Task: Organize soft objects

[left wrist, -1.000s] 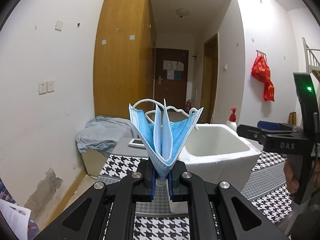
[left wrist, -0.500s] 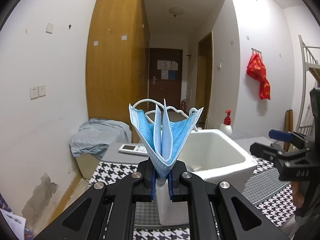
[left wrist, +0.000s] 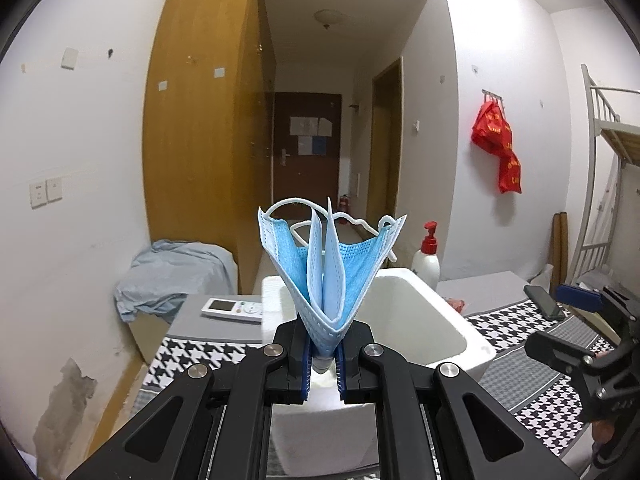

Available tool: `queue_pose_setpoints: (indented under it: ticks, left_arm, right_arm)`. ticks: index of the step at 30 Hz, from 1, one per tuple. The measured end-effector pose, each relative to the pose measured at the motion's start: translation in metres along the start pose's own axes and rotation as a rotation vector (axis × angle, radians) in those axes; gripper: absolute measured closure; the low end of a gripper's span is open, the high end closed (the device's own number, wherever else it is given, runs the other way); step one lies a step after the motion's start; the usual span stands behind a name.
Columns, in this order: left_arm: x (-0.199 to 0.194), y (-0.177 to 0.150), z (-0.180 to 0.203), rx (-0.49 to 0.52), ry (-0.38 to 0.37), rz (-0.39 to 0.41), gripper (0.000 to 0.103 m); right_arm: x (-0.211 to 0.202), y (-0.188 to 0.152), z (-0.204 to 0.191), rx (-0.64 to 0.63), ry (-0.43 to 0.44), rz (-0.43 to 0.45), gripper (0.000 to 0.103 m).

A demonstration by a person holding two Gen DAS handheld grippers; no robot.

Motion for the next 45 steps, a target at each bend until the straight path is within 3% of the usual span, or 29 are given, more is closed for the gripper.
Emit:
queue_pose_setpoints:
  ticks: [20,32,35,37,39,43,45]
  left_arm:
    - [0.035,0.004,0.025,0.037,-0.043,-0.059,0.093]
    - [0.060,0.003,0.031,0.053,-0.016,-0.104,0.090]
    - [0.065,0.003,0.029,0.044,0.004,-0.113,0.067]
    - [0.064,0.004,0.026,0.036,0.025,-0.095,0.040]
    - [0.061,0.006,0.022,0.028,0.044,-0.076,0.026]
    - [0.055,0.008,0.022,0.016,0.050,-0.049,0.007]
    - [0.051,0.008,0.024,0.013,0.047,-0.038,0.003]
  right_arm:
    - [-0.009,-0.030,0.039,0.070,-0.055,-0.023,0.000]
    - [-0.014,-0.037,0.056,0.110,-0.084,-0.027,0.000]
    - [-0.017,-0.039,0.059,0.122,-0.087,-0.022,0.000]
    - [-0.018,-0.040,0.062,0.129,-0.090,-0.021,0.000]
    - [-0.019,-0.040,0.064,0.133,-0.096,-0.021,0.000]
    - [-0.021,-0.042,0.070,0.142,-0.105,-0.020,0.000]
    - [-0.022,-0.041,0.071,0.143,-0.107,-0.016,0.000]
Point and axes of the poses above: each gripper's, at about its wrist camera, not at the fingertips, and x roughly the way its jaws point, z to its right, y to its top, the point moved 8 cm from there along x, roughly the way its jaws point, and after that the axes turned 1 degree about y, right-handed, at the moved point
